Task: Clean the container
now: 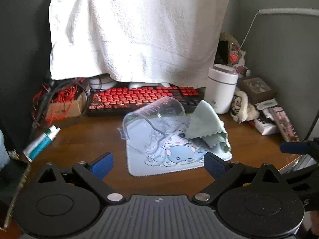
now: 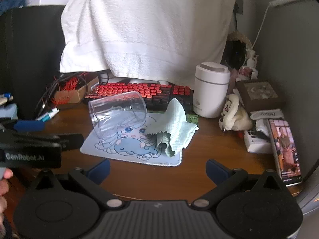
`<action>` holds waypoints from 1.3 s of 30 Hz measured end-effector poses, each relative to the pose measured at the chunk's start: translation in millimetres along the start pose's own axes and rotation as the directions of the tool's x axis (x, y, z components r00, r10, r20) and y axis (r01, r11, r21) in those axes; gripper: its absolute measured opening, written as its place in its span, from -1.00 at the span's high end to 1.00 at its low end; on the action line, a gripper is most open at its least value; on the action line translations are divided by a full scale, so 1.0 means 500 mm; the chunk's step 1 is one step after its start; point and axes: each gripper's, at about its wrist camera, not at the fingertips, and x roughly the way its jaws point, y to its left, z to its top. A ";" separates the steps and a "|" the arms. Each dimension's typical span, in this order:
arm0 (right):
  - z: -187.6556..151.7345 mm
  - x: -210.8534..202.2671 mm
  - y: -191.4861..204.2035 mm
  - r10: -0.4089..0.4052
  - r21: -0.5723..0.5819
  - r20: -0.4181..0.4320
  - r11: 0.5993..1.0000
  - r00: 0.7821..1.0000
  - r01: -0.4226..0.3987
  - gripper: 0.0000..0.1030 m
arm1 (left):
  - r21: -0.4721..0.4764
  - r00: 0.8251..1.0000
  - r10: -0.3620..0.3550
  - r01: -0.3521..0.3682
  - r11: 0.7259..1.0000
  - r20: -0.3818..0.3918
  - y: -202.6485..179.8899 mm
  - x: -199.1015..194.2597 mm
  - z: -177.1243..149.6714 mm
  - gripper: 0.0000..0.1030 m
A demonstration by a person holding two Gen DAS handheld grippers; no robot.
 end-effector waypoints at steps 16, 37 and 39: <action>0.020 -0.006 -0.004 -0.042 0.042 0.098 0.998 0.994 0.038 -0.99 | -0.103 0.995 0.095 -0.096 0.990 -0.022 0.021 0.023 0.014 -0.90; 0.030 0.004 0.016 -0.033 0.032 0.099 0.999 0.994 0.030 -0.99 | -0.097 0.995 0.096 -0.098 0.990 -0.025 0.011 0.027 0.012 -0.90; 0.030 0.006 0.017 -0.032 0.031 0.098 0.999 0.995 0.029 -0.99 | -0.095 0.994 0.103 -0.105 0.990 -0.023 0.011 0.026 0.012 -0.90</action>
